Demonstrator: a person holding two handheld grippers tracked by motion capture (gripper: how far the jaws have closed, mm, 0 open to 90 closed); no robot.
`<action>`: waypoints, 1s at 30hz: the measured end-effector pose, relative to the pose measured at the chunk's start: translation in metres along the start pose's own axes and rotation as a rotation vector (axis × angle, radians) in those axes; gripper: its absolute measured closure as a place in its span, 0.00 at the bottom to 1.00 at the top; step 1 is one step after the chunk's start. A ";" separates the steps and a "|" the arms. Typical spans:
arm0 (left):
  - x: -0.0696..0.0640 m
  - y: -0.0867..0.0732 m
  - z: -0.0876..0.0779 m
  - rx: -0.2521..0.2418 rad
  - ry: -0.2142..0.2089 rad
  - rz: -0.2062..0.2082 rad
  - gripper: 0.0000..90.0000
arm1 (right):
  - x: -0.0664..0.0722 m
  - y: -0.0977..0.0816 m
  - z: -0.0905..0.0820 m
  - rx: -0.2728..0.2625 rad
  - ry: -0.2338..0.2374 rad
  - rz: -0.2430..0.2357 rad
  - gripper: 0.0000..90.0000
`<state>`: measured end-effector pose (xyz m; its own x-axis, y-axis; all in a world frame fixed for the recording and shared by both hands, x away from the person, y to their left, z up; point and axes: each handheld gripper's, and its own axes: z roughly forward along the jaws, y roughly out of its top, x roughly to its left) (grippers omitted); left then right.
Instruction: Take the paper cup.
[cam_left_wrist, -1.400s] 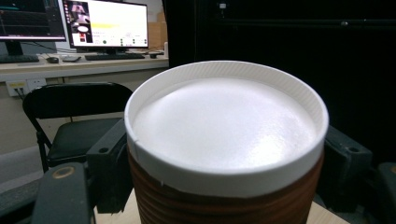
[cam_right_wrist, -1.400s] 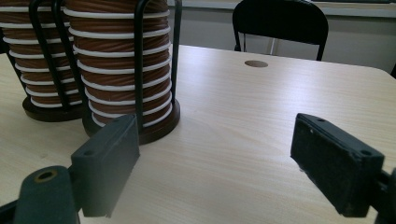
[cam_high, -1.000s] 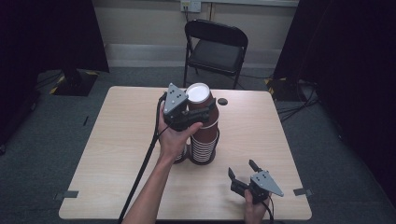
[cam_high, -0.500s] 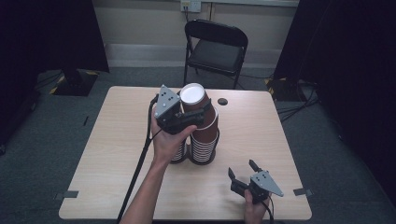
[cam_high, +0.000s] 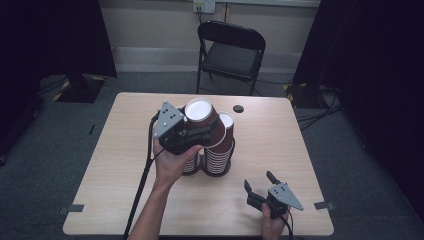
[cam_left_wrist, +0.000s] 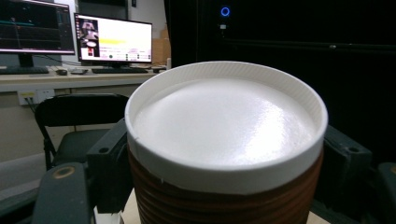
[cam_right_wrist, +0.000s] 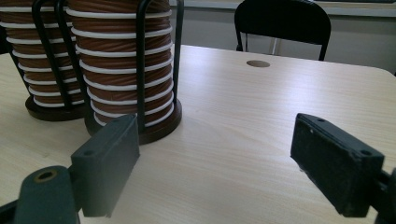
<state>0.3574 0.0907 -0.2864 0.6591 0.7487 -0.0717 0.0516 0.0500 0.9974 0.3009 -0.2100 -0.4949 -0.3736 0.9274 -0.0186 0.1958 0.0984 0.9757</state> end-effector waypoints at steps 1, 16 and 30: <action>0.000 -0.001 -0.002 0.002 0.011 0.004 0.24 | 0.000 0.000 0.000 0.000 -0.002 0.001 0.16; -0.007 -0.021 -0.032 0.002 -0.057 -0.040 0.24 | 0.000 0.000 0.000 0.008 -0.004 -0.001 0.17; -0.011 -0.061 -0.040 0.073 -0.115 -0.096 0.24 | 0.000 0.001 0.004 0.016 0.085 -0.016 0.16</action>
<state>0.3168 0.1055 -0.3457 0.7298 0.6619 -0.1712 0.1703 0.0665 0.9831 0.3045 -0.2083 -0.4944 -0.4526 0.8916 -0.0145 0.2038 0.1193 0.9717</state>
